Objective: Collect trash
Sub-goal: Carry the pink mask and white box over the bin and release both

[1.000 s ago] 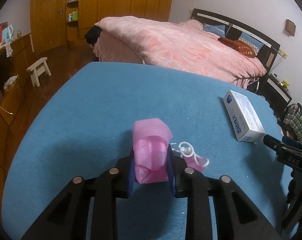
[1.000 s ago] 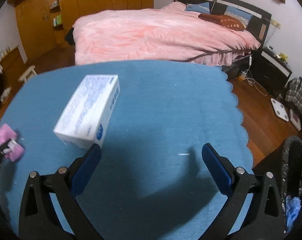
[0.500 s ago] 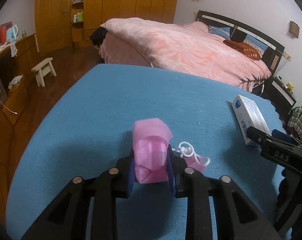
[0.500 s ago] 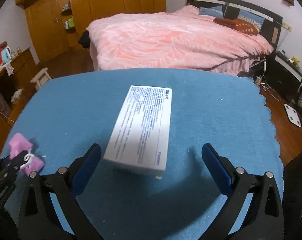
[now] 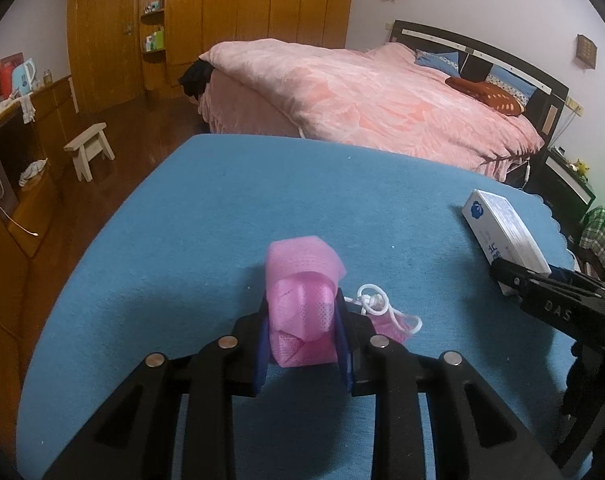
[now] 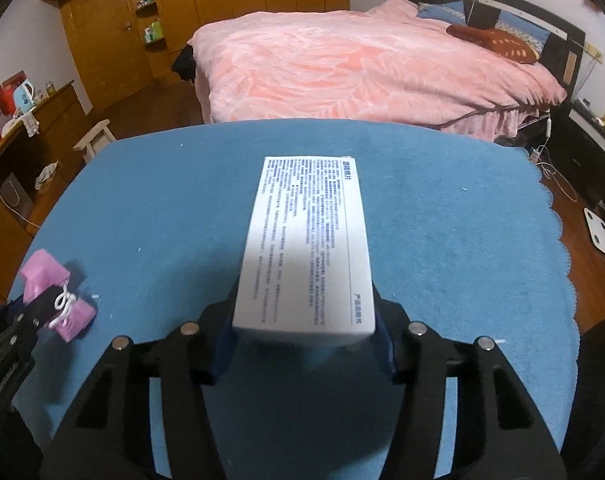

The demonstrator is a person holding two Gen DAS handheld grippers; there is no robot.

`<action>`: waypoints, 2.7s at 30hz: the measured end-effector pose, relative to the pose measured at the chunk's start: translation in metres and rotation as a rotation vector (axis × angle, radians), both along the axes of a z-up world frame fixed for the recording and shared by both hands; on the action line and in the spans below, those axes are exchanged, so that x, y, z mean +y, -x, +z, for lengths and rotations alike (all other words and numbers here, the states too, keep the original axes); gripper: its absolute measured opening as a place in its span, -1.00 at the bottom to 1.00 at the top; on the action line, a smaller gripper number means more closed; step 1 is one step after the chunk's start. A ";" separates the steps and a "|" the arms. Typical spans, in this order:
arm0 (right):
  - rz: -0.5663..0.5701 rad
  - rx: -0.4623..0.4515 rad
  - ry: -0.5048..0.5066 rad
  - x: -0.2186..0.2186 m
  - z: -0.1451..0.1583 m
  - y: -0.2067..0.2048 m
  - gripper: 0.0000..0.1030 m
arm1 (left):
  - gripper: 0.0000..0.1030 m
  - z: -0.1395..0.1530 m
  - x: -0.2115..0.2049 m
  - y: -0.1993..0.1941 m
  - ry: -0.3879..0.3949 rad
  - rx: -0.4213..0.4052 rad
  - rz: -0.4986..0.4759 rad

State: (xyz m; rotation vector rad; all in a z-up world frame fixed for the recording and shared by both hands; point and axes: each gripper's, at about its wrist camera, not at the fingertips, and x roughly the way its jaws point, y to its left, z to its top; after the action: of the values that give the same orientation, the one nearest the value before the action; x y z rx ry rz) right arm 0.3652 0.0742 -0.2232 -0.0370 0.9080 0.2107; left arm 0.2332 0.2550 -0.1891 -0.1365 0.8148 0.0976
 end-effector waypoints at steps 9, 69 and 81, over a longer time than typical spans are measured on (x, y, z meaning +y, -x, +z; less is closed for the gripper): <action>-0.001 0.008 0.003 -0.012 -0.001 0.009 0.14 | -0.46 0.000 -0.010 0.002 -0.011 0.006 -0.016; -0.238 -0.258 -0.042 -0.249 0.152 0.224 0.03 | -0.46 0.155 -0.264 0.114 0.002 -0.288 -0.461; -0.417 -0.238 0.009 -0.338 0.128 0.239 0.04 | -0.45 0.139 -0.361 0.105 0.022 -0.260 -0.660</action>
State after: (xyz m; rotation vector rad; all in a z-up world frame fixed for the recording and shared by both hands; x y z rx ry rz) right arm 0.1258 -0.2636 -0.0948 0.1163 0.6616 -0.1837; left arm 0.1277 -0.1062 -0.0500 0.1026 0.5683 -0.5412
